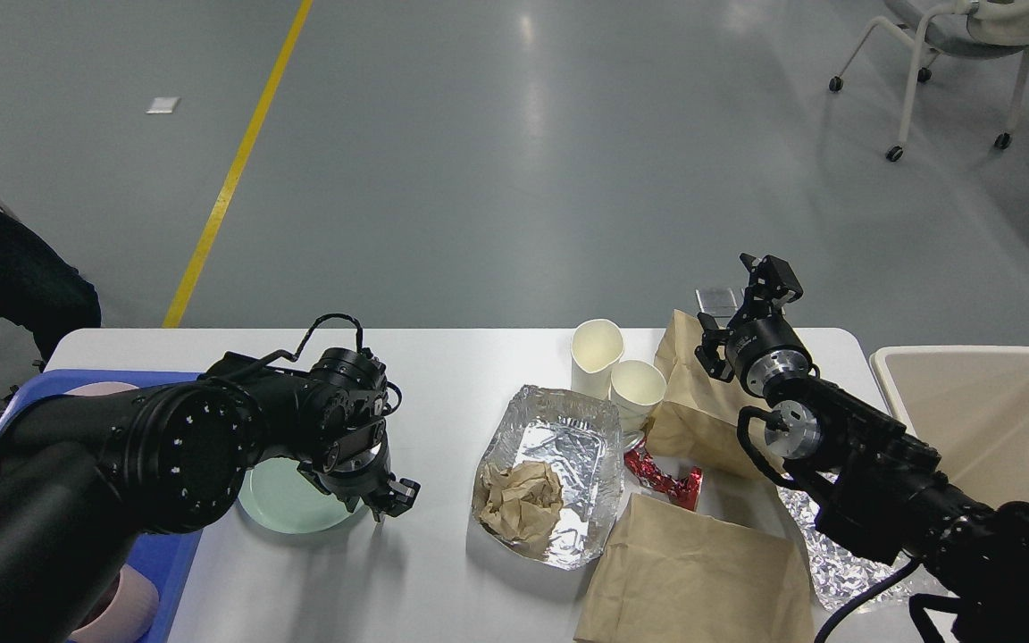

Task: Tidy desktop
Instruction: 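Grasp the pale green plate rim with the left gripper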

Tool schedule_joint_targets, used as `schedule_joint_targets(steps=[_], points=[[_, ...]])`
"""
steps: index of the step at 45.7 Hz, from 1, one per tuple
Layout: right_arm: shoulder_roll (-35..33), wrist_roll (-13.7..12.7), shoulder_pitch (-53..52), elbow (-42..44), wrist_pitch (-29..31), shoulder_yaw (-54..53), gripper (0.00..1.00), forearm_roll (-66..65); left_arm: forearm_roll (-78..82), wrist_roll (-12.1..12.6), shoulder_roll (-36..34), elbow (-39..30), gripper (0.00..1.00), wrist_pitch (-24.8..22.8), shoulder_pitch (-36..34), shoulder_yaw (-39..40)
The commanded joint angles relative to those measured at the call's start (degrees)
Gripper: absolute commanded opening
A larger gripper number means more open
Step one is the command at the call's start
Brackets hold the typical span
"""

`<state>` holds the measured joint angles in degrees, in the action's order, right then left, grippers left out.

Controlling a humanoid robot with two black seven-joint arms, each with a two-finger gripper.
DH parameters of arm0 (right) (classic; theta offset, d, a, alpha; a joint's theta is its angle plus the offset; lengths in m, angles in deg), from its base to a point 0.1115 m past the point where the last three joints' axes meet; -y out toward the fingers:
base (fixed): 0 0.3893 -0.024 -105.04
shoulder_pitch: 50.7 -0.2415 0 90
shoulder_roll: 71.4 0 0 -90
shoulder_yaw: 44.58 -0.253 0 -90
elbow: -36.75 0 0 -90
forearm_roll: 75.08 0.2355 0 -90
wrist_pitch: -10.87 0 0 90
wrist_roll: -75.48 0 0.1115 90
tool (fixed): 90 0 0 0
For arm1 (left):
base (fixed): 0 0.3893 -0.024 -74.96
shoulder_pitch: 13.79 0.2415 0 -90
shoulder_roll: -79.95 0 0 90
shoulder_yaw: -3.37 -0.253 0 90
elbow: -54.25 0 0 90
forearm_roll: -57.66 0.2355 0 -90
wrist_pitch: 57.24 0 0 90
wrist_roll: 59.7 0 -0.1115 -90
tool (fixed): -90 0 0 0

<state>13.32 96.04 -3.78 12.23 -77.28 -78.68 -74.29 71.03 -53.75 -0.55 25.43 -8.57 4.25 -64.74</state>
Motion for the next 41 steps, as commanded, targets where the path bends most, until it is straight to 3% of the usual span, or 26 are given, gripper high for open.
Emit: schedule_joint_targets(steps=[1,32,41], points=[[0.0,0.0,0.01,0.0,0.0,0.0,1.0,0.0,-0.01,-0.06,-0.01,-0.01,0.34,-0.5,-0.02,-0.08],[0.0,0.0,0.01,0.0,0.0,0.0,1.0,0.0,-0.01,-0.06,-0.1,0.87,0.34,-0.59,0.5,-0.61],[0.0,0.0,0.01,0.0,0.0,0.0,1.0,0.0,-0.01,0.03,-0.1,0.87,0.29,-0.68,0.77,-0.79]])
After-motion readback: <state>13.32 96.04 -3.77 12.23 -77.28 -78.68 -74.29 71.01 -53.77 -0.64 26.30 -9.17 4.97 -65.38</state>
